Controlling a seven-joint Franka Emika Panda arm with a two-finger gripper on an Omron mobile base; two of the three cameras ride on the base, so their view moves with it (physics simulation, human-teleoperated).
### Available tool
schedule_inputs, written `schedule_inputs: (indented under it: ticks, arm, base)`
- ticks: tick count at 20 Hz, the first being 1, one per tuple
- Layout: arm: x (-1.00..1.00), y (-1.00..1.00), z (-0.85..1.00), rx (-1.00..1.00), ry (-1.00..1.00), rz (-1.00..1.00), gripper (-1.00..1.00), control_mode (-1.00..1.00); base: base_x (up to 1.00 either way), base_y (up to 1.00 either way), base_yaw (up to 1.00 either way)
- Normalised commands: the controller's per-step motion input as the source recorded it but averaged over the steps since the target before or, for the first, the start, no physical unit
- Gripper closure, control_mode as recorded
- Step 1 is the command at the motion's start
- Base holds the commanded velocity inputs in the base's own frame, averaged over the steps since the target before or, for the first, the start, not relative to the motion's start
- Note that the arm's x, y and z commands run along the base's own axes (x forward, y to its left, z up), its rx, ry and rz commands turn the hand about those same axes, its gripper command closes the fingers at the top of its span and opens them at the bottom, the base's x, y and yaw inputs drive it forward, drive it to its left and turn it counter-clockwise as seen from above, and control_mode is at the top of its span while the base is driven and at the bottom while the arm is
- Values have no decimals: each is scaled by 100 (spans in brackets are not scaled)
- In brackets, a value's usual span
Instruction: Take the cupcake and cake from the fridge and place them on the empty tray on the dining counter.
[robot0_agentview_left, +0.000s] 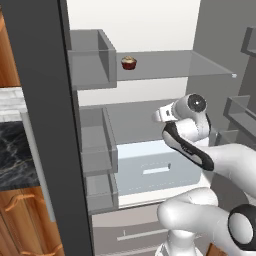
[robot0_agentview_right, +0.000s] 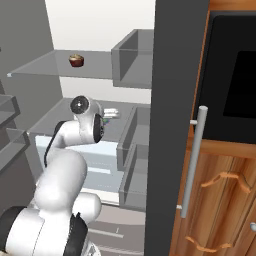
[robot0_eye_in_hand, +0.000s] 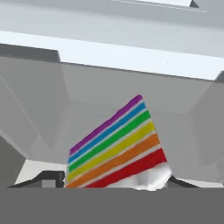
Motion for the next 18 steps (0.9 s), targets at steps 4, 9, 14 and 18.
schedule_inputs:
  ticks: [4, 9, 14, 18]
  arm:
    - [-100, 15, 100, -14, 0, 1, 100, -100]
    - [-100, 14, 99, -12, 4, 16, 100, -100]
    - [-100, 14, 94, -12, 12, 22, 100, -100]
    - [-100, 0, 40, -10, 17, 8, 100, -100]
  base:
    - [0, 0, 0]
    - [0, 0, 0]
    - [0, 0, 0]
    - [0, 0, 0]
